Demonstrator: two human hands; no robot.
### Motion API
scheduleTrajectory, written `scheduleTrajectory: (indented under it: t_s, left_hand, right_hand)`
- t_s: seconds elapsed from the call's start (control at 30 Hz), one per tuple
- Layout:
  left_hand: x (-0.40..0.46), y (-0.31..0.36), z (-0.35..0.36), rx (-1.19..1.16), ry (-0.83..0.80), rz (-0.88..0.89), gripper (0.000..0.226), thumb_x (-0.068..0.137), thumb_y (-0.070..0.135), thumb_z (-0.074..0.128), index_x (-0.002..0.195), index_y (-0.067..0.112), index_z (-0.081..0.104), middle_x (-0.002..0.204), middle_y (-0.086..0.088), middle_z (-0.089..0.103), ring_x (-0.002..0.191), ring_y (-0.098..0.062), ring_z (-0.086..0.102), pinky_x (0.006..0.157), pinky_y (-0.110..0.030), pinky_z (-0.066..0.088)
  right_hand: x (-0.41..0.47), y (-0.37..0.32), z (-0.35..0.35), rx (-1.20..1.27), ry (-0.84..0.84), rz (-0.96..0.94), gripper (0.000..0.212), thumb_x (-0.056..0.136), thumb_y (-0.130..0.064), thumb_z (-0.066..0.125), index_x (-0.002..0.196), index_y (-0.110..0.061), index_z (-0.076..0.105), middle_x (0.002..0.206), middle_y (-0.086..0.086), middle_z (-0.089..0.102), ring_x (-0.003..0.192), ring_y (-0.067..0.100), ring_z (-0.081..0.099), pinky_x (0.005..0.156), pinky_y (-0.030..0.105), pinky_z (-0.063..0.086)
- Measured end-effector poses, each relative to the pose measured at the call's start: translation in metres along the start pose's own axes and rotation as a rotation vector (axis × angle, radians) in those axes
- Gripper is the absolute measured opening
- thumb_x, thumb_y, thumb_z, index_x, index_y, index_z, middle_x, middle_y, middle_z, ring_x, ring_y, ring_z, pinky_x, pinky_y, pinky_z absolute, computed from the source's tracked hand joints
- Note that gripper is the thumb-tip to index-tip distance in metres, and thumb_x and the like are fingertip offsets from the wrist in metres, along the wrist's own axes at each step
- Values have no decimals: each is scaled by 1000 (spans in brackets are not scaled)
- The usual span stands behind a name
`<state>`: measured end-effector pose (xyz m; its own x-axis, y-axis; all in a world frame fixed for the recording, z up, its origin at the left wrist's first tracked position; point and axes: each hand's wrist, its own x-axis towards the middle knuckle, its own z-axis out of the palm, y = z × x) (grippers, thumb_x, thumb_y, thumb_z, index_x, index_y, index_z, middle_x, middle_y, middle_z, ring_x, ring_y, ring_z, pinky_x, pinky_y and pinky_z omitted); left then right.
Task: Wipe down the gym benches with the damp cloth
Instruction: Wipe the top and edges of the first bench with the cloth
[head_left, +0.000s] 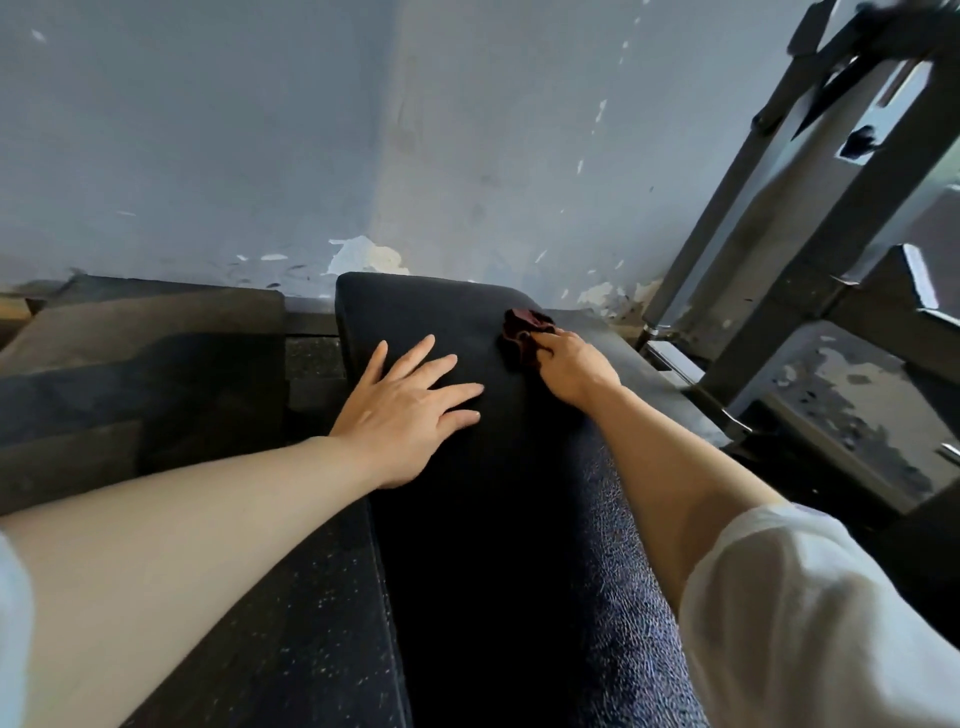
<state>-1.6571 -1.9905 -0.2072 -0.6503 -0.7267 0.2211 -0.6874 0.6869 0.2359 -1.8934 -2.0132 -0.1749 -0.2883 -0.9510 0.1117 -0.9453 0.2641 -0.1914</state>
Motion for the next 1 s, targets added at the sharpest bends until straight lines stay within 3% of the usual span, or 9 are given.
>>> scheduleTrajectory:
  t_s: [0.13,0.33,0.47,0.57,0.7,0.8,0.9,1.0]
  left_hand:
    - [2,-3,-1,-3,-48,41,45,101,50,20,146,48,23,160,13,11,147,-9,-15,119,-43,-12]
    - [4,-6,1,-31,-83,40,44,101,50,19,145,51,21,160,17,9,146,-7,-17,118,-39,-16]
    - [5,-6,3,-37,-58,40,44,100,51,19,144,52,22,159,17,11,146,-6,-15,118,-39,-16]
    - [4,-5,3,-37,-36,33,44,101,51,19,145,51,24,159,17,12,147,-6,-12,118,-39,-16]
    - [6,-5,4,-57,-13,31,44,101,51,21,145,49,28,159,16,15,147,-6,-8,119,-40,-13]
    - [6,-6,3,-56,16,45,46,100,51,24,146,43,31,159,12,19,148,-10,-6,119,-39,-13]
    - [5,-6,3,-86,82,38,51,100,50,30,146,31,35,158,3,22,148,-13,-5,116,-35,-16]
    - [4,-7,3,-113,157,-41,57,99,48,38,145,16,34,155,-1,23,148,-15,-2,118,-35,-13]
  right_hand:
    - [-15,12,0,1,41,96,43,99,-22,36,140,-26,46,146,7,40,124,35,49,103,41,40]
    - [-73,31,-5,-59,88,-10,41,101,-27,35,140,-32,45,152,-3,34,122,34,51,99,40,43]
    - [-63,32,0,-77,115,21,38,100,-26,33,136,-25,48,147,2,38,117,36,53,94,41,45]
    - [-33,24,6,-13,90,40,41,99,-24,32,139,-22,45,146,8,37,124,36,46,101,41,39]
    - [2,-2,13,56,-8,119,48,99,-40,31,147,-40,30,158,10,19,142,34,22,117,48,17]
    - [10,-54,26,78,-83,-69,47,99,-44,31,146,-43,31,161,8,13,147,31,13,119,49,11]
    - [7,-78,30,30,-142,-292,46,103,-34,28,150,-32,30,161,1,14,149,26,6,119,46,13]
    - [21,-48,23,27,-145,-221,46,102,-32,27,148,-35,31,161,-2,14,147,25,16,118,45,19]
